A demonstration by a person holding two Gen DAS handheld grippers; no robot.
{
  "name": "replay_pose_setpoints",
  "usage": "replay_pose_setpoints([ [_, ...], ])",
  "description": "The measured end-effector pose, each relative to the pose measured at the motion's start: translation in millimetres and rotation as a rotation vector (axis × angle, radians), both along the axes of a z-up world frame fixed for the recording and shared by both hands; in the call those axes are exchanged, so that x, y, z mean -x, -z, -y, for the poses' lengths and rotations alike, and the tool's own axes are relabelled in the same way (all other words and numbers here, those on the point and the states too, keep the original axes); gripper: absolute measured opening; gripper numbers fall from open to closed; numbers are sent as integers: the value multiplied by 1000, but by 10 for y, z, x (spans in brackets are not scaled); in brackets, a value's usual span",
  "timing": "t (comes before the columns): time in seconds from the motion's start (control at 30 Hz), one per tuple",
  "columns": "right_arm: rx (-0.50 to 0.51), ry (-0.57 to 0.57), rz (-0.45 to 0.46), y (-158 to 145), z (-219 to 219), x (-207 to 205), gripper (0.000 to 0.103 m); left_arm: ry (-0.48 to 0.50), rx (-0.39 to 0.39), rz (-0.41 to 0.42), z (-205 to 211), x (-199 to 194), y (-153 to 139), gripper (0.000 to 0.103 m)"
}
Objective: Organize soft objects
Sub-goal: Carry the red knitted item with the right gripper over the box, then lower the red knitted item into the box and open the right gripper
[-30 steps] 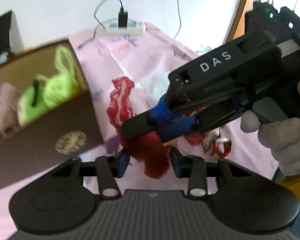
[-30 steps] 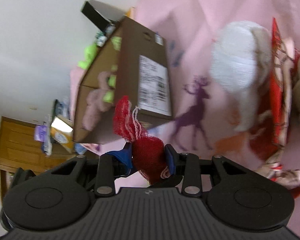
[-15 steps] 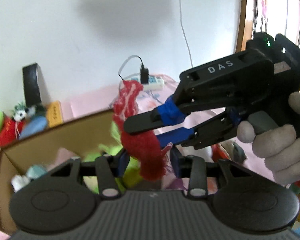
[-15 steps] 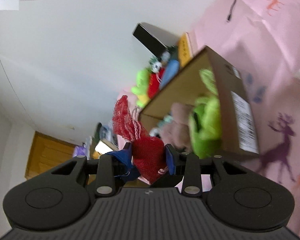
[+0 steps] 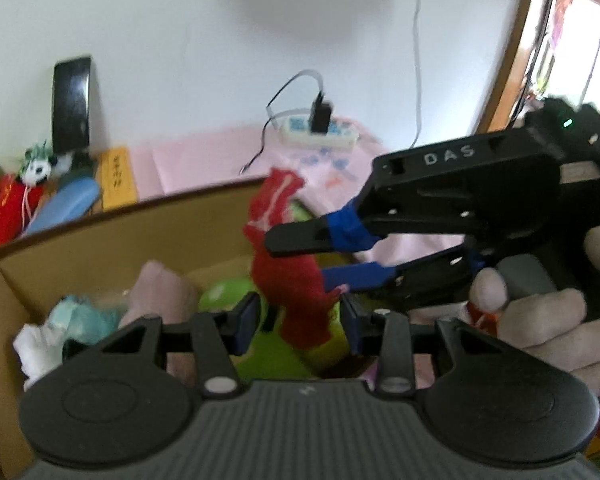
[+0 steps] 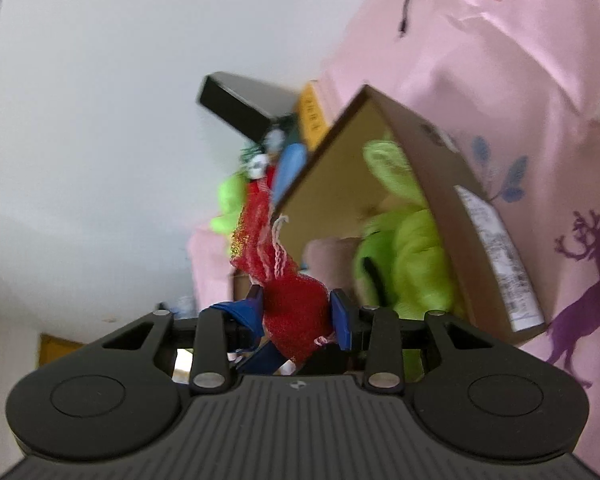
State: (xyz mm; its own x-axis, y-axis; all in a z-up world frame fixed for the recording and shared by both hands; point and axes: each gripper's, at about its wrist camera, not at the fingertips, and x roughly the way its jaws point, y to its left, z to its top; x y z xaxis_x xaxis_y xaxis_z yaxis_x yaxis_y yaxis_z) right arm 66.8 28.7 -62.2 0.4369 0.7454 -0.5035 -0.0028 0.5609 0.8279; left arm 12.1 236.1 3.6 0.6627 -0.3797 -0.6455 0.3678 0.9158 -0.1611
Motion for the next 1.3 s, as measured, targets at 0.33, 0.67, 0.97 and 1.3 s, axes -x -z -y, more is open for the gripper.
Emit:
replay_pose_setpoints([
  [0.33,224,24,131,-81,-197,76,18,-17,11,-105,-166,-150,285,39],
  [0.67,396,34,150,-208,-269,67,23,-4,57,-62,-217,-91,244,45],
  [0.97,386,43,202,-284,-237,214,23,-16,9,-16,-93,-111,204,45],
  [1.3,478,41,293,-337,-231,394,23,-97,-32,-24,-152,102,166,48],
])
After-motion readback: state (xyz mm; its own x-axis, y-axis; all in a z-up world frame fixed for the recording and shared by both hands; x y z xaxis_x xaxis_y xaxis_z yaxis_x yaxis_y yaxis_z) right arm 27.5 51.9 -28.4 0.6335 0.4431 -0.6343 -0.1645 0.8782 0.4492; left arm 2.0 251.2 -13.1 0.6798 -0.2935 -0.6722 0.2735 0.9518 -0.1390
